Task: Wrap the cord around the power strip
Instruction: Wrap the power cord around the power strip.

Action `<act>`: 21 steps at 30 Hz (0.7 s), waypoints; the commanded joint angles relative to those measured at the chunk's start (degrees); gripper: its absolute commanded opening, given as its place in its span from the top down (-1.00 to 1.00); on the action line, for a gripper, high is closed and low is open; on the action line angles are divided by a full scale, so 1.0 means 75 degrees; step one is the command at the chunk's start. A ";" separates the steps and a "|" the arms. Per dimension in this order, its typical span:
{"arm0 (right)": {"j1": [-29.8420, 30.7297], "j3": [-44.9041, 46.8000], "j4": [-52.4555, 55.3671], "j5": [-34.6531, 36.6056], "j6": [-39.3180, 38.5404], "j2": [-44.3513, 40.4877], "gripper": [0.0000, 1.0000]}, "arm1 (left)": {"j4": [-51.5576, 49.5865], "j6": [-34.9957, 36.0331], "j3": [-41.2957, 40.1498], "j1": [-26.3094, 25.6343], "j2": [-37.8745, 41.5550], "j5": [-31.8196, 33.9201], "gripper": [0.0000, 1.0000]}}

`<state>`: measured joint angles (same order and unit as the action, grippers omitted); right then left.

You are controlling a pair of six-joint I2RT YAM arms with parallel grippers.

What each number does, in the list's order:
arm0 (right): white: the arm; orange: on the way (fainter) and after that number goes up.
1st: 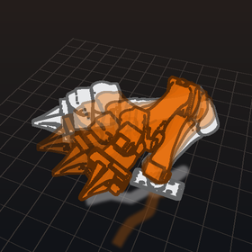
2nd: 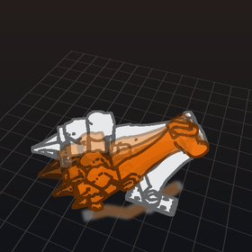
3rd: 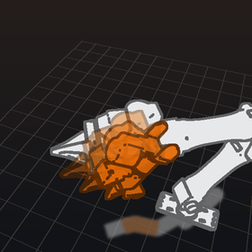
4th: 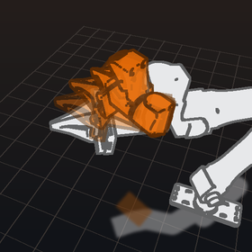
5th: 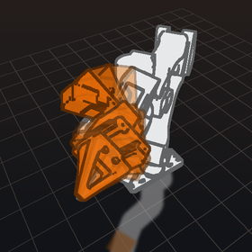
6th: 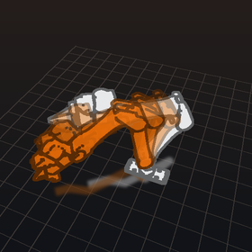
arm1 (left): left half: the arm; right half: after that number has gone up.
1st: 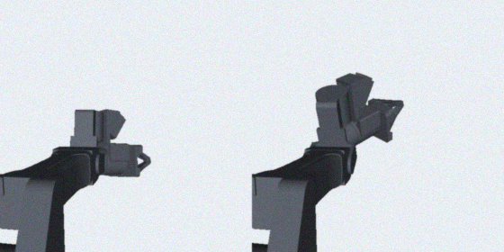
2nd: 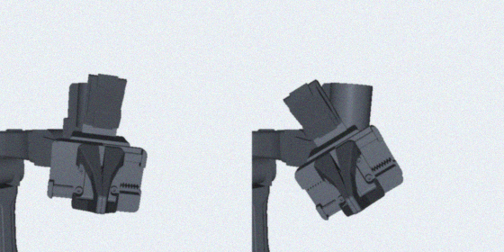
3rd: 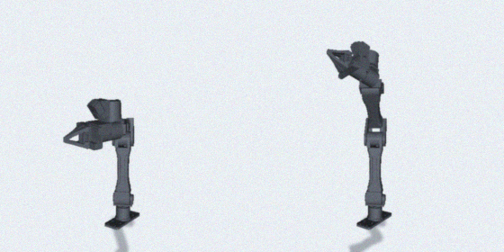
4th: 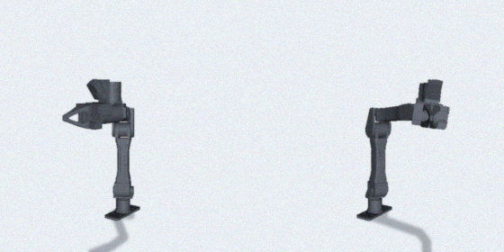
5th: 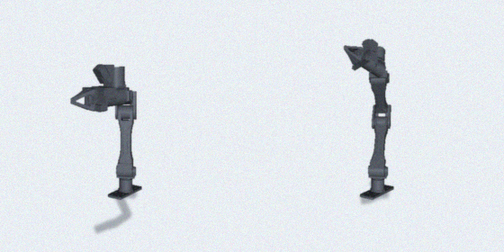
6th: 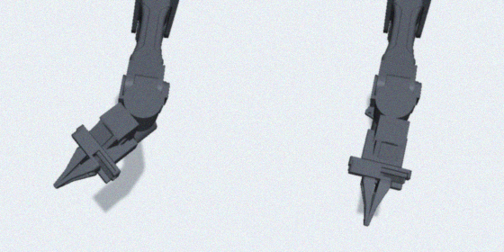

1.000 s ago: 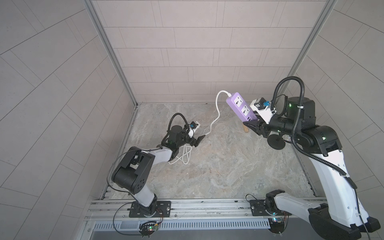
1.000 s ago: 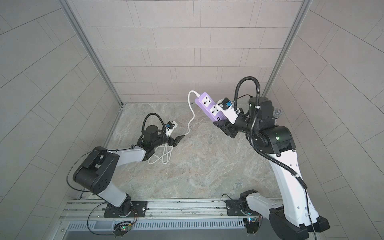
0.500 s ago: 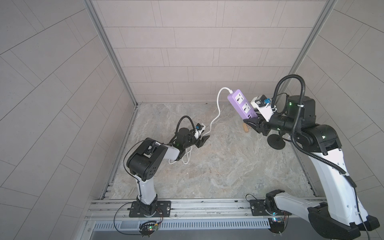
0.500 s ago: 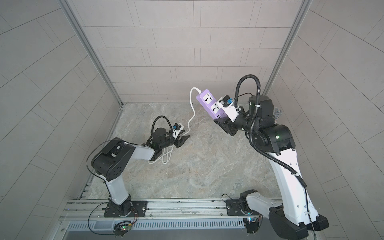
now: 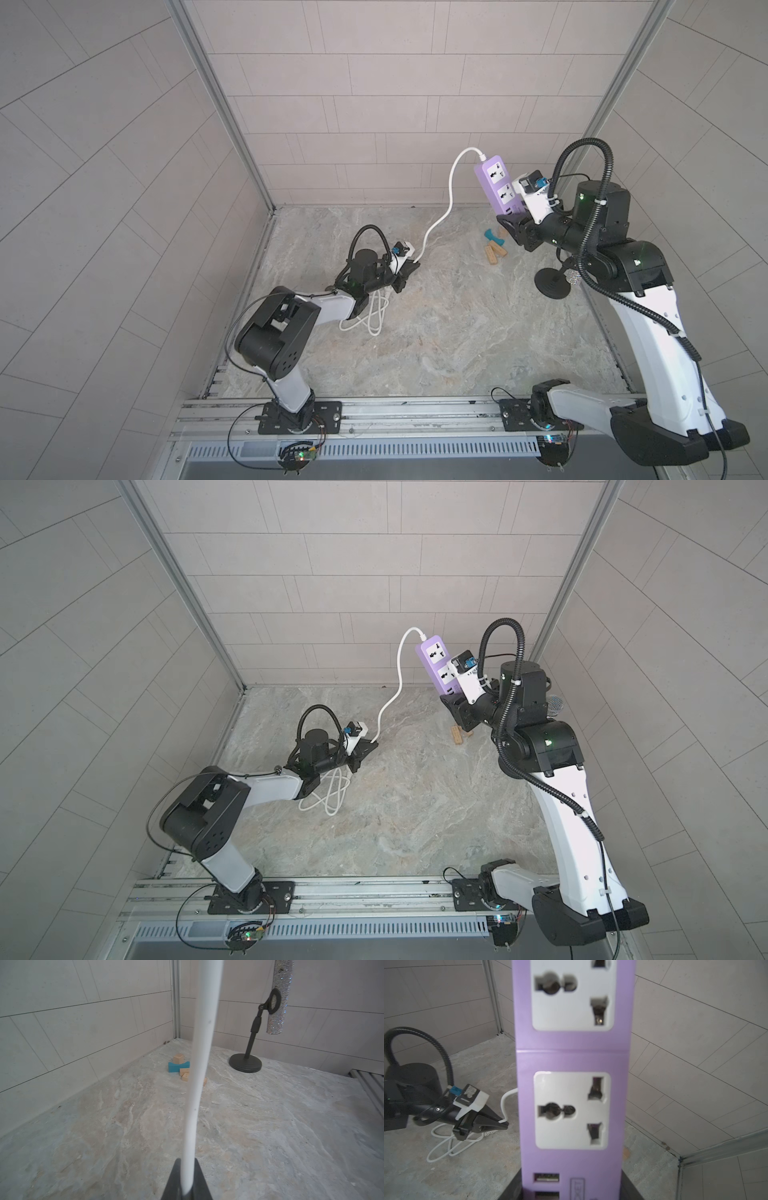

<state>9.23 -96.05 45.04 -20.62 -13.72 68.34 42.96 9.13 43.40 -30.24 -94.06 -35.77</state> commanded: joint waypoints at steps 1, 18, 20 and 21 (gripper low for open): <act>-0.0137 0.0126 -0.0619 0.0748 0.0412 0.0298 0.34 | -0.1776 0.0939 0.0240 -0.0224 0.0825 -0.0709 1.00; 0.0287 0.2834 -0.1890 0.0529 -0.1200 0.0482 0.51 | -1.0055 0.4930 0.4438 -0.1618 0.2254 -0.0179 1.00; 0.0504 0.3428 -0.2159 0.0248 -0.1633 0.0192 0.57 | -1.0393 0.5085 0.4882 -0.1658 0.2134 -0.0027 1.00; 0.0566 0.3744 -0.2351 0.0079 -0.1695 0.0025 0.61 | -1.0559 0.5161 0.5109 -0.1652 0.2041 0.0092 1.00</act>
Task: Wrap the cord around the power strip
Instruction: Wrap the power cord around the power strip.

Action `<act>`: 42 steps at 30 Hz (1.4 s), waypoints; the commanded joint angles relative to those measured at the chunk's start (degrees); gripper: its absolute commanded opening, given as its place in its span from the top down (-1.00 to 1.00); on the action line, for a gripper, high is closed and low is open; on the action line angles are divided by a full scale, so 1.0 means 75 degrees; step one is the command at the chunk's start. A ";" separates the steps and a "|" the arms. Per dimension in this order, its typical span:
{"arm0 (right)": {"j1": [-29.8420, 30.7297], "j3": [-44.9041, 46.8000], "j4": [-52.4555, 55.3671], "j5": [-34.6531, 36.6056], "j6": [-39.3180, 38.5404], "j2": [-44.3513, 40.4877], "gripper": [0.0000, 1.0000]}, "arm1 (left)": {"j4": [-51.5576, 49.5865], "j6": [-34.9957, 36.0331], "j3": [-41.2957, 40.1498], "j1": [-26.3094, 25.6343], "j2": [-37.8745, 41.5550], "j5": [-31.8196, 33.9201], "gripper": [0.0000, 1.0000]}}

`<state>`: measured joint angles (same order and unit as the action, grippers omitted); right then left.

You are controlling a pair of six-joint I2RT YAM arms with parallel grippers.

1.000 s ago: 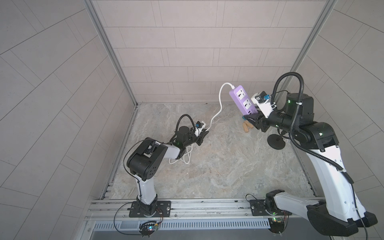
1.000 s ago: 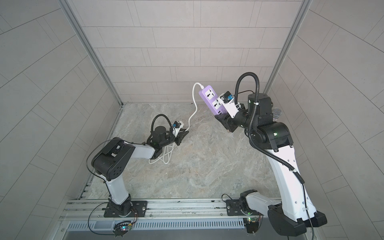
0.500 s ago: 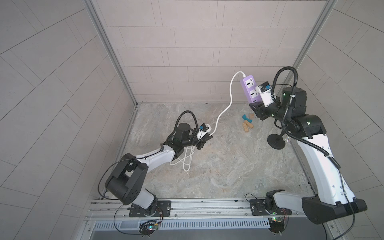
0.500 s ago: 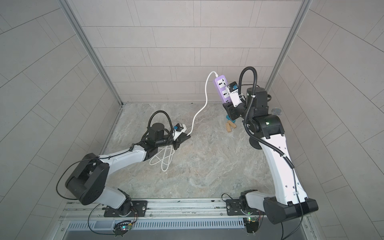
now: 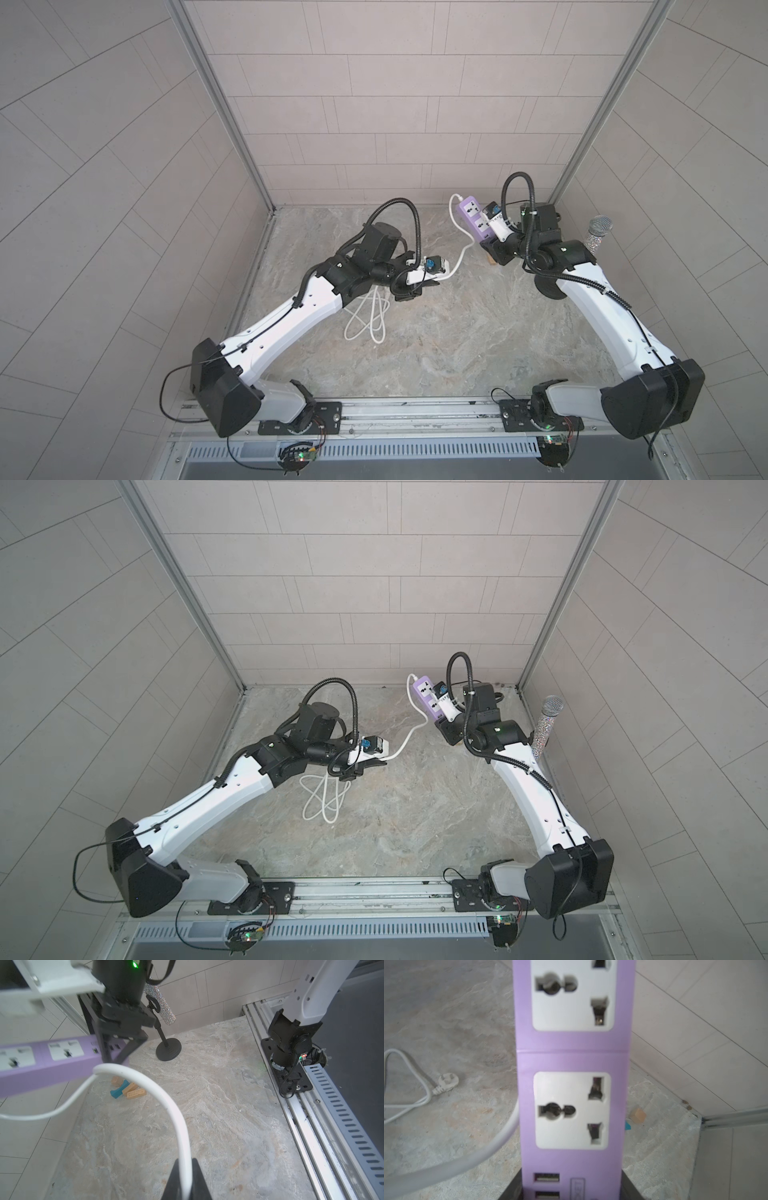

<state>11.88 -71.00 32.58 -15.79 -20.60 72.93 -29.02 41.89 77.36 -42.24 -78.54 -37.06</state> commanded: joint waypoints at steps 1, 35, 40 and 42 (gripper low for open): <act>0.0248 0.0672 -0.0870 -0.0737 -0.0814 -0.0742 0.66 | -0.1139 0.0903 0.0808 -0.0054 -0.0127 0.0465 1.00; 0.0900 0.5446 -0.5959 -0.3768 0.0989 -0.4552 0.99 | -0.2081 0.1397 0.3506 0.0965 -0.2040 0.1485 1.00; 0.0889 0.5897 -0.7933 -0.2834 0.2155 -0.4470 0.99 | -0.1865 0.0910 0.3200 0.1050 -0.2193 0.0660 1.00; 0.0841 0.5945 -0.8599 -0.2475 0.2687 -0.4327 0.99 | -0.1604 0.0755 0.2878 0.1053 -0.2165 0.0469 1.00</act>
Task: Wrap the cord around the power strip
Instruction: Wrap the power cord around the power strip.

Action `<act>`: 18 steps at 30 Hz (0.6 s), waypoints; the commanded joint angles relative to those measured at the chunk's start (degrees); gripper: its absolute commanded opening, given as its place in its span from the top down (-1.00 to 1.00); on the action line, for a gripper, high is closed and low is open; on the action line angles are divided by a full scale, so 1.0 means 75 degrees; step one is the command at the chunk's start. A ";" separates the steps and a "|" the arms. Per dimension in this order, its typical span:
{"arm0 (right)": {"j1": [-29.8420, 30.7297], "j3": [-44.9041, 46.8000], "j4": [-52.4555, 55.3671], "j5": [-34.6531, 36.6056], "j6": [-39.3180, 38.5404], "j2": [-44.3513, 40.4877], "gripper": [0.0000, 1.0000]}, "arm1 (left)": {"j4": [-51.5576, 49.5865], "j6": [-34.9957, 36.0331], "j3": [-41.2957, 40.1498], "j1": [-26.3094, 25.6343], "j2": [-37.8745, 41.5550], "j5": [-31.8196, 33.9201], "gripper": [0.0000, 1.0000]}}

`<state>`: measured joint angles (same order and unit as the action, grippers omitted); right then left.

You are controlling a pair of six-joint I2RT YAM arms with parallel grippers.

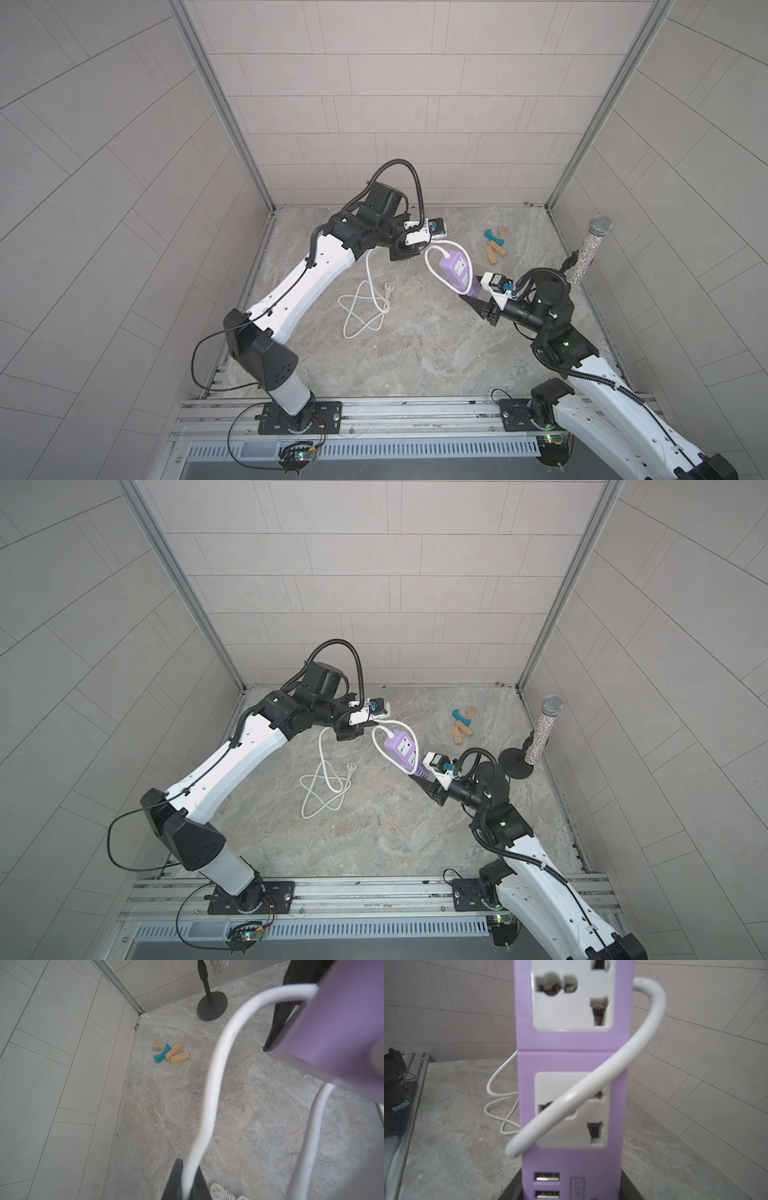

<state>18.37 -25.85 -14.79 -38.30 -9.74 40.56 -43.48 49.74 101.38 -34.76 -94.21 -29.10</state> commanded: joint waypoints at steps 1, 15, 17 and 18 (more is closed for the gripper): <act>-0.0104 -0.0061 -0.2604 0.0678 0.1514 0.0062 1.00 | 0.0519 -0.0401 -0.0545 0.0053 -0.0009 -0.0651 1.00; -0.0566 -0.0835 -0.2676 0.2744 0.2507 0.0782 1.00 | 0.2166 -0.1226 -0.2908 0.0091 0.0852 -0.0819 1.00; -0.0594 -0.1052 -0.2104 0.2961 0.2178 0.0808 1.00 | 0.2307 -0.1292 -0.3185 0.0120 0.1048 -0.0749 1.00; -0.0644 -0.1215 -0.1723 0.3041 0.1994 0.0820 1.00 | 0.2357 -0.1299 -0.3332 0.0135 0.1146 -0.0688 1.00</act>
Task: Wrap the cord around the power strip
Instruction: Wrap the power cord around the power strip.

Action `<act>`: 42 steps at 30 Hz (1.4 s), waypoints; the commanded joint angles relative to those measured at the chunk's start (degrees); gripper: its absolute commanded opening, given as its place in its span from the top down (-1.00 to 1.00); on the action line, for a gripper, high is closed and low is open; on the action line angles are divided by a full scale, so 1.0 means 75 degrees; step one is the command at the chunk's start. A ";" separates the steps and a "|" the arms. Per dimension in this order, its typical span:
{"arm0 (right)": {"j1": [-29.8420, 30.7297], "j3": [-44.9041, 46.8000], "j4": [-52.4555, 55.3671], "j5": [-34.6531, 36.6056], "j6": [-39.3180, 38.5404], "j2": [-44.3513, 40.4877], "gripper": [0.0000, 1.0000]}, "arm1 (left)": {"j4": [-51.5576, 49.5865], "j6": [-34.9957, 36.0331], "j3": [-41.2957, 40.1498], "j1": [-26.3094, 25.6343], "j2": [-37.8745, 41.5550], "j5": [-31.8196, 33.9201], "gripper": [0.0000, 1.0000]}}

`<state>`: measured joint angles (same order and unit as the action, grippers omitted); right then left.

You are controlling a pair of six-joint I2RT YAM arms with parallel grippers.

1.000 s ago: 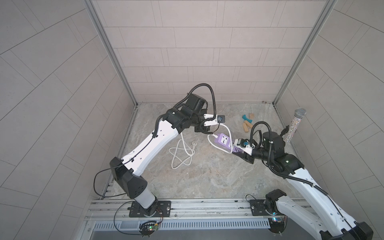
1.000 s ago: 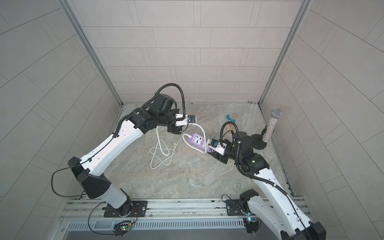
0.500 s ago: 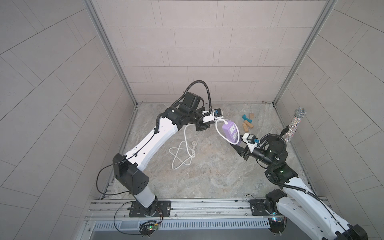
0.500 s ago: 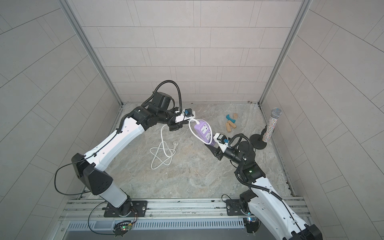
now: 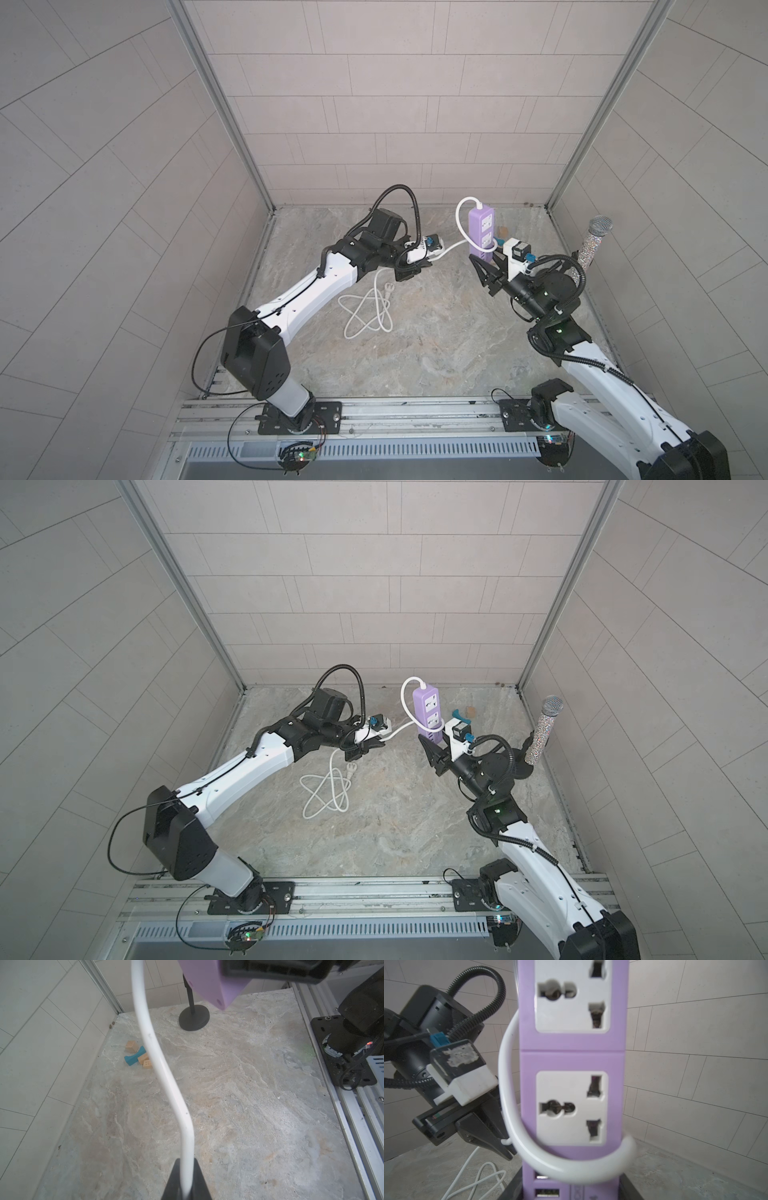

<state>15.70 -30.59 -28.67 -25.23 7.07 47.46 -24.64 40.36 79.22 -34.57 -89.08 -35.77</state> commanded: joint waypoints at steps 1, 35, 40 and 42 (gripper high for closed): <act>-0.0348 -0.0643 0.0461 0.1380 -0.0320 -0.0083 1.00 | -0.0117 -0.0060 -0.0510 0.0126 0.0563 0.0253 1.00; -0.0706 -0.6584 0.7536 0.1202 -0.3266 0.1539 1.00 | 0.2893 -0.1684 -0.2720 0.0046 0.1062 -0.0529 1.00; -0.0407 -0.7196 0.7595 0.0848 -0.3165 0.1582 1.00 | 0.3814 -0.2381 -0.2903 0.0092 0.0402 -0.0803 1.00; -0.0394 -0.7510 0.7617 0.0630 -0.3049 0.1616 1.00 | 0.4065 -0.2558 -0.2974 0.0090 0.0189 -0.0938 0.94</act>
<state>13.69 -81.69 37.01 -25.19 -17.37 61.17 7.84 24.97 59.79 -34.83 -85.17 -40.84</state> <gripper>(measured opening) 0.524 0.085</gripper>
